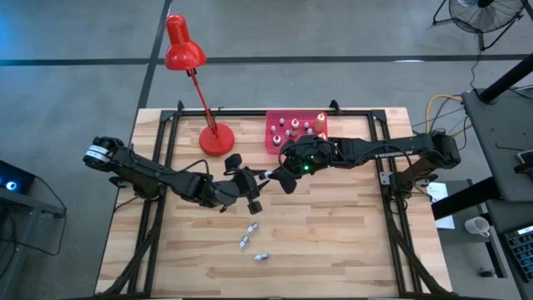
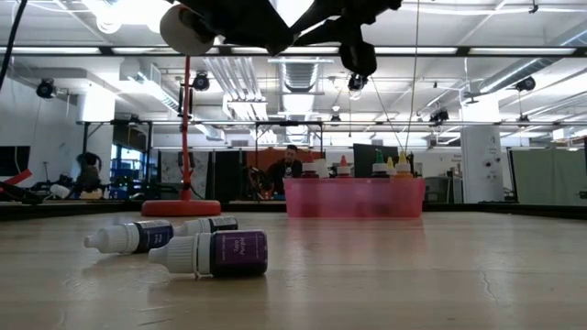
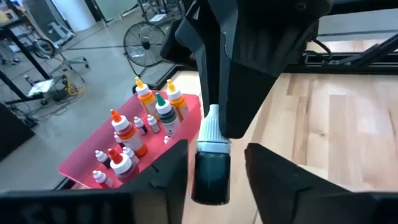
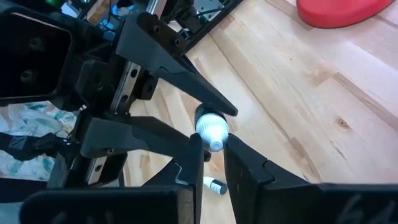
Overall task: Pick & Place food coloring
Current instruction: Put the small black food coloring bottle into the red bin
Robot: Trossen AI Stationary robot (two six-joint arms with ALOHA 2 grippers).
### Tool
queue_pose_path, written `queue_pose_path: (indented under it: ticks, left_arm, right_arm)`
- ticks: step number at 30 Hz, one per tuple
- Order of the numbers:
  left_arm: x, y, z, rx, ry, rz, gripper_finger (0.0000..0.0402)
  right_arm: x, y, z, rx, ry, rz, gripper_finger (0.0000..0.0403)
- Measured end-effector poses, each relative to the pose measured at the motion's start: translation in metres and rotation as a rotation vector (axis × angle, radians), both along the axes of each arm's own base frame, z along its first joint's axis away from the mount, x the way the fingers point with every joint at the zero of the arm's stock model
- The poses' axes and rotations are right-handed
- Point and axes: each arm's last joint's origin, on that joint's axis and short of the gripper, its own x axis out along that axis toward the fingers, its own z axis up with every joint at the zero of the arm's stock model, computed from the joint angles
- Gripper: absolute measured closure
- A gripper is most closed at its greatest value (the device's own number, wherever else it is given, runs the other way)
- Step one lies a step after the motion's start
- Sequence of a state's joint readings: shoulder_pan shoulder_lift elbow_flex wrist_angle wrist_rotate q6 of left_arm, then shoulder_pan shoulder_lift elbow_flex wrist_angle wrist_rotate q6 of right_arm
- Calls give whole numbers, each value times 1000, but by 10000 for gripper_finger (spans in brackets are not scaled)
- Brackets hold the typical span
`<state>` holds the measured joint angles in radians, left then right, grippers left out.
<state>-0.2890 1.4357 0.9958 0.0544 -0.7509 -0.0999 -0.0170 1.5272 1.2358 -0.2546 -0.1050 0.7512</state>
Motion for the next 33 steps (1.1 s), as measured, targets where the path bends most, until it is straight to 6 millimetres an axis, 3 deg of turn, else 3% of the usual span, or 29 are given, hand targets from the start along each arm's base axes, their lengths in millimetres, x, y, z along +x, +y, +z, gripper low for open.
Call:
queue_pose_path:
  ticks: [3, 9, 12, 17, 20, 25, 30, 33]
  left_arm:
    - [0, 1, -2, 32, 20, 25, 248]
    - [-10, 10, -17, 34, 91, 254, 214]
    - [-18, 15, -29, -67, 147, 307, 210]
    - [-28, 14, -44, -403, 261, 278, 209]
    - [-30, 12, -47, -492, 274, 283, 209]
    - [-32, 10, -49, -500, 288, 279, 209]
    - [-33, 9, -52, -533, 324, 253, 209]
    - [-34, 8, -53, -556, 340, 235, 209]
  right_arm:
    - [0, -1, 0, -16, 0, -14, 360]
    - [-3, -9, -2, -109, 37, -91, 360]
    - [-11, -18, -6, -192, 163, -182, 360]
    - [-29, -38, -9, -337, 410, -279, 360]
    - [-36, -53, -8, -364, 488, -282, 360]
    - [-49, -93, -6, -384, 567, -331, 360]
    - [-54, -131, -21, -243, 603, -323, 360]
    - [-50, -143, -38, -259, 669, -281, 360]
